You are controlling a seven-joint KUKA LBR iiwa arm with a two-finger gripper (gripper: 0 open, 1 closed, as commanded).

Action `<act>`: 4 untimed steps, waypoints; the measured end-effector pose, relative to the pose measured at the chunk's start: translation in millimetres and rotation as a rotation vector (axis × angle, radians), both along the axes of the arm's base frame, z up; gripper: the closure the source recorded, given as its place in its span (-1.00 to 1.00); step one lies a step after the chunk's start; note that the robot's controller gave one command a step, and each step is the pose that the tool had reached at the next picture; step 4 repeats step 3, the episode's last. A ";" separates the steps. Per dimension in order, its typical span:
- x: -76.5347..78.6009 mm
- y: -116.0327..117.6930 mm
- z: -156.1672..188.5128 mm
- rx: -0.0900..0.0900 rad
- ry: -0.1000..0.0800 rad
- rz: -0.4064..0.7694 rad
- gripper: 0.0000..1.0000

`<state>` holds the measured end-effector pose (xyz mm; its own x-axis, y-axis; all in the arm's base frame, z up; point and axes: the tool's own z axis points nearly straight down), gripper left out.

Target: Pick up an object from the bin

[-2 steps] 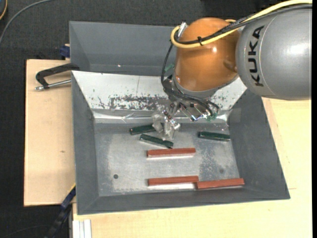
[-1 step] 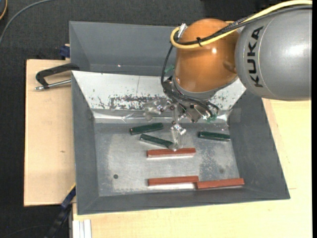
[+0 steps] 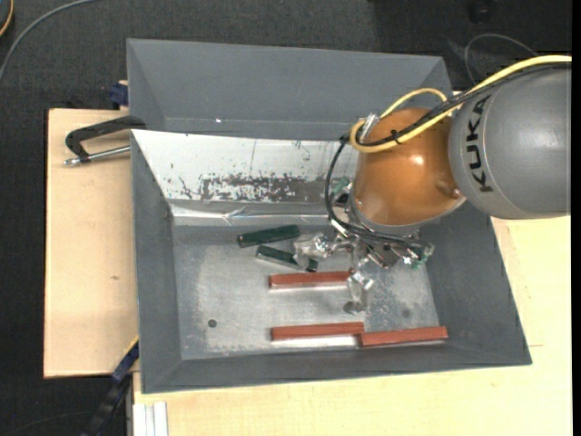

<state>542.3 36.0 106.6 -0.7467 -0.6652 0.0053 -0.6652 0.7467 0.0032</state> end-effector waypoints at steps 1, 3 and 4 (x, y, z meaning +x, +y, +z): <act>56.2 -48.9 -37.2 0.001 -0.012 -0.221 -1.00; 32.3 -33.4 112.9 0.003 -0.021 -0.136 1.00; 32.3 -33.4 112.9 0.003 -0.021 -0.136 1.00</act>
Offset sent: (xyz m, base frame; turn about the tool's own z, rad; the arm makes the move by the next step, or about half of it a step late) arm 0.0547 -0.0470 -0.0366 0.2163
